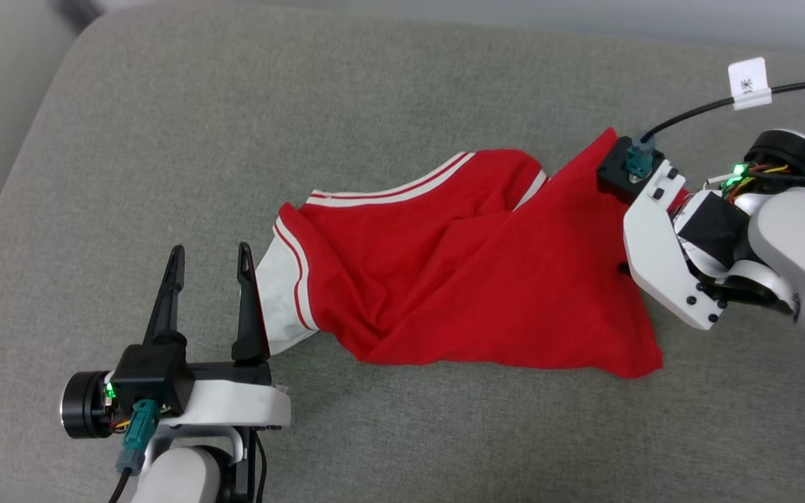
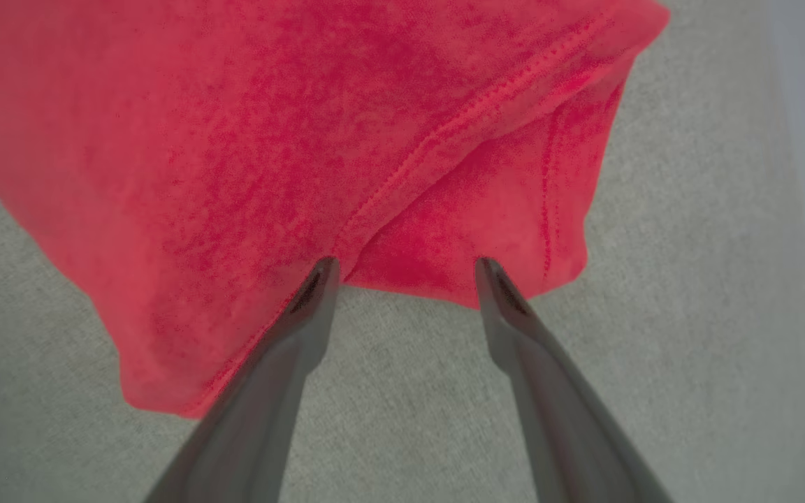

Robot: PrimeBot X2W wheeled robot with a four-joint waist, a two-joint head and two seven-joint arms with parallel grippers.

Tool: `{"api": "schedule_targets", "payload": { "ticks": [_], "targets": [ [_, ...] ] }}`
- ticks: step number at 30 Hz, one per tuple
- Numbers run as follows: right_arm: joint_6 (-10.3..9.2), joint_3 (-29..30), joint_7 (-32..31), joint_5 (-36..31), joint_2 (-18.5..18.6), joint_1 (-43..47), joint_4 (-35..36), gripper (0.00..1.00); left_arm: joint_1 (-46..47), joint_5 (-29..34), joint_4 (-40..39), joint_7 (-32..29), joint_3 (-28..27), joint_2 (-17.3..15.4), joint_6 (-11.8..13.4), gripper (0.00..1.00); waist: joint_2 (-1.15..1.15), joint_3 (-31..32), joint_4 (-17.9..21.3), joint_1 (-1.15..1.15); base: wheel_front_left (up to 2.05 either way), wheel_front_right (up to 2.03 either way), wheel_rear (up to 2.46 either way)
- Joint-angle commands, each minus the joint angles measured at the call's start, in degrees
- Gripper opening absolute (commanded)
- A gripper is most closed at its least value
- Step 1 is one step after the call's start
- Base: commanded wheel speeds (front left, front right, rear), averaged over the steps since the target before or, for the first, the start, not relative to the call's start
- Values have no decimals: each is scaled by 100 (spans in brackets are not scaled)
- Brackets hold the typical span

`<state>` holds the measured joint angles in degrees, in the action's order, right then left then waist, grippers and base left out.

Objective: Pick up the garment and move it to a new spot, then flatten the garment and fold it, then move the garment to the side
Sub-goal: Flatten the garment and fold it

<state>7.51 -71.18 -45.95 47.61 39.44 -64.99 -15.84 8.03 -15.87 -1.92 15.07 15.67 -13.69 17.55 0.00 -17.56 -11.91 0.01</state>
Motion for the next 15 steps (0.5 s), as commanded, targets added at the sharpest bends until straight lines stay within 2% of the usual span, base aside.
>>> {"api": "schedule_targets", "payload": {
  "ticks": [1, 5, 10, 11, 12, 15],
  "targets": [
    [-4, -87, -49, 50, -116, -103, -118, 100, 92, 118, 20, 13, -106, 116, -104, 100, 0, -270, -154, -1, 0, 0, 0],
    [-4, -202, -191, 12, -234, 20, -311, 100, 185, 338, 50, 14, -322, 383, -345, 100, 0, -497, -212, -1, 0, 0, 0],
    [-2, -327, -461, -125, -246, 588, -283, 100, 199, 555, 96, 14, -599, 632, -591, 100, 0, -613, -243, -1, 0, 0, 0],
    [-2, -333, -444, -221, -229, 616, -233, 35, 195, 591, 102, 14, -637, 664, -630, 100, 0, -620, -238, -1, 0, 0, 0],
    [-2, -335, -417, -266, -215, 618, -186, 0, 184, 632, 115, 14, -687, 691, -664, 100, 0, -613, -225, -1, 0, 0, 0],
    [-5, -287, -177, -313, -191, 408, -142, 0, 89, 729, 178, 14, -849, 763, -757, 100, 0, -503, -140, -1, 0, 0, 0]
  ]
}}
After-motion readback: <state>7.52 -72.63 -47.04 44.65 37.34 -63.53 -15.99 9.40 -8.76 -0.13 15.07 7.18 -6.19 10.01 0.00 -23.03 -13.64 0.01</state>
